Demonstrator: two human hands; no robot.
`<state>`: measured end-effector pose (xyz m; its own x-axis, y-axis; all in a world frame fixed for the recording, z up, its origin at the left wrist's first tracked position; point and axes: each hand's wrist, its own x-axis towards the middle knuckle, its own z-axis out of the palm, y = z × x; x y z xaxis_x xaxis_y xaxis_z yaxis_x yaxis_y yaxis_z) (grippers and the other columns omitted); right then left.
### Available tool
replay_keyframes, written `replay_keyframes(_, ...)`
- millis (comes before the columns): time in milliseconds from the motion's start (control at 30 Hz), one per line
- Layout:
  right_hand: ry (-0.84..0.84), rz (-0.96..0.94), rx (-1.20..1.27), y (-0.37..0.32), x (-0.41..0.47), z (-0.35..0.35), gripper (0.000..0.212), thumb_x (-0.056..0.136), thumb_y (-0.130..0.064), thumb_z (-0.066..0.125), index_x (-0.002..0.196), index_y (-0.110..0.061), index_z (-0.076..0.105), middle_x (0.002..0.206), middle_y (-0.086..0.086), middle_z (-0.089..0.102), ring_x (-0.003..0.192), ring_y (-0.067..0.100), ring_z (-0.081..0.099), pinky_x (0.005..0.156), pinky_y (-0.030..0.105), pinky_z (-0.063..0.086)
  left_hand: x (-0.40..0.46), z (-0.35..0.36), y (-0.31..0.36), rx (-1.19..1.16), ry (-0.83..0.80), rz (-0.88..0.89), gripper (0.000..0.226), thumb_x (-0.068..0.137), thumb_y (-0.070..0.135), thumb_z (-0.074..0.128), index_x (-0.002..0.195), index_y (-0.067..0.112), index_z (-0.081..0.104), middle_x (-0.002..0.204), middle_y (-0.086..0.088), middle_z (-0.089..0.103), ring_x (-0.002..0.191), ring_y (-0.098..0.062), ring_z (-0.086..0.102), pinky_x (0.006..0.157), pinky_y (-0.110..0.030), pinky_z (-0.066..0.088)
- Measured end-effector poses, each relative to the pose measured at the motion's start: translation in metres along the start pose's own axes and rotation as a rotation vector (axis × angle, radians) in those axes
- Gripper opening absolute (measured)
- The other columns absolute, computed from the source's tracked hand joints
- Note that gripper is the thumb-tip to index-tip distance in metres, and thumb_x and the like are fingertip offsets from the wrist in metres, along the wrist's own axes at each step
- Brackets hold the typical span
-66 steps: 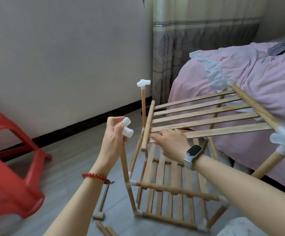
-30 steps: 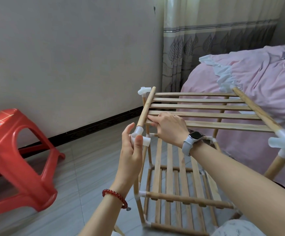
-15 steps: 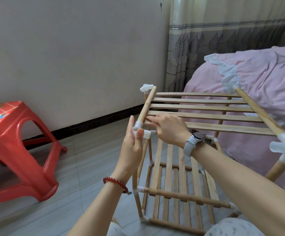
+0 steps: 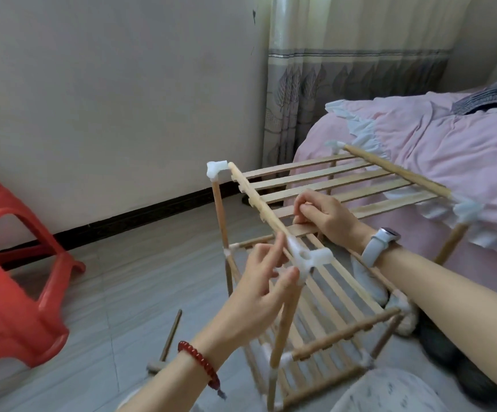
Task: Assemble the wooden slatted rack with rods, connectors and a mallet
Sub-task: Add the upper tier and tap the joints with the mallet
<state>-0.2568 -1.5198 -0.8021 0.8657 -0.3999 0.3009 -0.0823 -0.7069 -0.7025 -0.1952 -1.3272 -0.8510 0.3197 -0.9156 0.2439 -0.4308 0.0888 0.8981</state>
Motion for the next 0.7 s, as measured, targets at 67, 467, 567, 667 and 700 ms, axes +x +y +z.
replay_keyframes(67,-0.09,0.058,0.031,-0.003,-0.001,-0.012,0.026,0.093,-0.011,0.046,0.074,-0.023,0.058,0.07,-0.003,0.06,0.064,0.002,0.057,0.065,0.022,0.045,0.003,-0.008,0.004,0.102,-0.018,0.091,0.047,0.091,0.046,0.044,0.136,0.044,0.03,0.114,0.018,0.041,0.111,0.001,0.045,0.1,-0.017,0.039)
replay_keyframes(467,-0.25,0.141,-0.723,-0.063,0.087,0.003,0.038,0.097,-0.031,0.037,0.087,-0.004,0.061,0.087,0.011,0.062,0.082,0.029,0.055,0.068,0.032,0.04,0.125,-0.14,-0.034,0.525,0.296,-0.073,0.056,0.092,-0.001,0.043,0.144,0.016,0.035,0.149,-0.003,0.029,0.136,-0.022,0.029,0.113,-0.034,0.026)
replay_keyframes(567,-0.305,0.15,-0.869,-0.061,0.118,0.037,0.033,0.099,-0.037,0.034,0.105,-0.011,0.055,0.087,0.006,0.055,0.097,0.029,0.053,0.076,0.031,0.031,0.152,-0.153,-0.052,0.62,0.107,-0.129,0.07,0.088,-0.005,0.045,0.149,0.022,0.023,0.158,0.002,0.011,0.145,-0.023,0.009,0.117,-0.036,0.017)
replay_keyframes(667,-0.388,0.23,-0.909,-0.036,0.149,0.076,0.044,0.088,-0.027,0.044,0.129,-0.017,0.035,0.103,0.009,0.053,0.108,0.034,0.047,0.09,0.039,0.039,0.169,-0.168,-0.071,0.67,-0.016,-0.134,0.071,0.087,-0.009,0.044,0.148,0.019,0.024,0.157,0.0,0.015,0.145,-0.022,0.013,0.114,-0.026,0.019)
replay_keyframes(700,-0.371,0.263,-0.902,-0.031,0.154,0.082,0.049,0.085,-0.022,0.044,0.133,-0.019,0.032,0.113,0.012,0.05,0.109,0.035,0.044,0.093,0.044,0.04,0.173,-0.173,-0.075,0.666,-0.017,-0.116,0.069,0.087,-0.009,0.043,0.148,0.019,0.026,0.154,-0.002,0.021,0.141,-0.021,0.023,0.107,-0.021,0.026)
